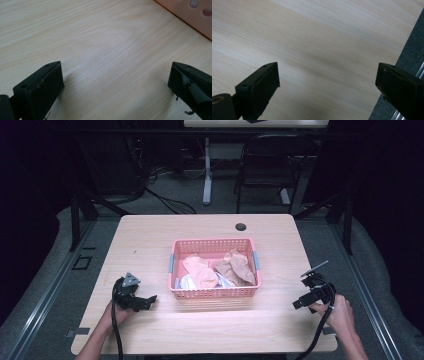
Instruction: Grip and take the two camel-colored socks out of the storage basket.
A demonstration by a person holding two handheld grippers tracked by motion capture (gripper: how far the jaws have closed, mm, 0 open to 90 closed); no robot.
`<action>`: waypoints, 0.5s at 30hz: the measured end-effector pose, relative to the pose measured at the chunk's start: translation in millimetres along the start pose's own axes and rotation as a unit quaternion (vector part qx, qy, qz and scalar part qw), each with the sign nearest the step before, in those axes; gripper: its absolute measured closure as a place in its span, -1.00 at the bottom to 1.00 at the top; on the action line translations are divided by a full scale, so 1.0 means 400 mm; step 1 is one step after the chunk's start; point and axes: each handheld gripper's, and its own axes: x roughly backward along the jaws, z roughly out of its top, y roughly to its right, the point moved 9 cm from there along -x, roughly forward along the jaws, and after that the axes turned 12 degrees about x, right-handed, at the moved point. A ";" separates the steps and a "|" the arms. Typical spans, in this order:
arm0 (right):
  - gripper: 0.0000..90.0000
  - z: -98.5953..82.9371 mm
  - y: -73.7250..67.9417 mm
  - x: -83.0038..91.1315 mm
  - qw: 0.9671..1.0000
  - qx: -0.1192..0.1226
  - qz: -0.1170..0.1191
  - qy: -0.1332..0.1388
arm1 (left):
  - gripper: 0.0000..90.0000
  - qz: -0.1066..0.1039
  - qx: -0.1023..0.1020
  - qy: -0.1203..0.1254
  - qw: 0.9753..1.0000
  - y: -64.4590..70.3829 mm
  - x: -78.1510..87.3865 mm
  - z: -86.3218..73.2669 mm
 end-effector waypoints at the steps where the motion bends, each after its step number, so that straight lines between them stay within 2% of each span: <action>1: -0.91 0.001 0.000 0.000 1.000 0.002 -0.001 -0.001 | -1.00 0.000 0.000 0.000 1.000 0.000 0.000 0.000; 11: -0.91 0.016 -0.011 0.020 1.000 0.014 -0.002 0.000 | -1.00 -0.001 0.000 -0.002 1.000 0.000 0.000 0.000; 15: -0.91 0.027 -0.022 0.030 1.000 0.023 0.006 0.006 | -1.00 0.001 0.001 -0.001 1.000 0.000 0.001 0.000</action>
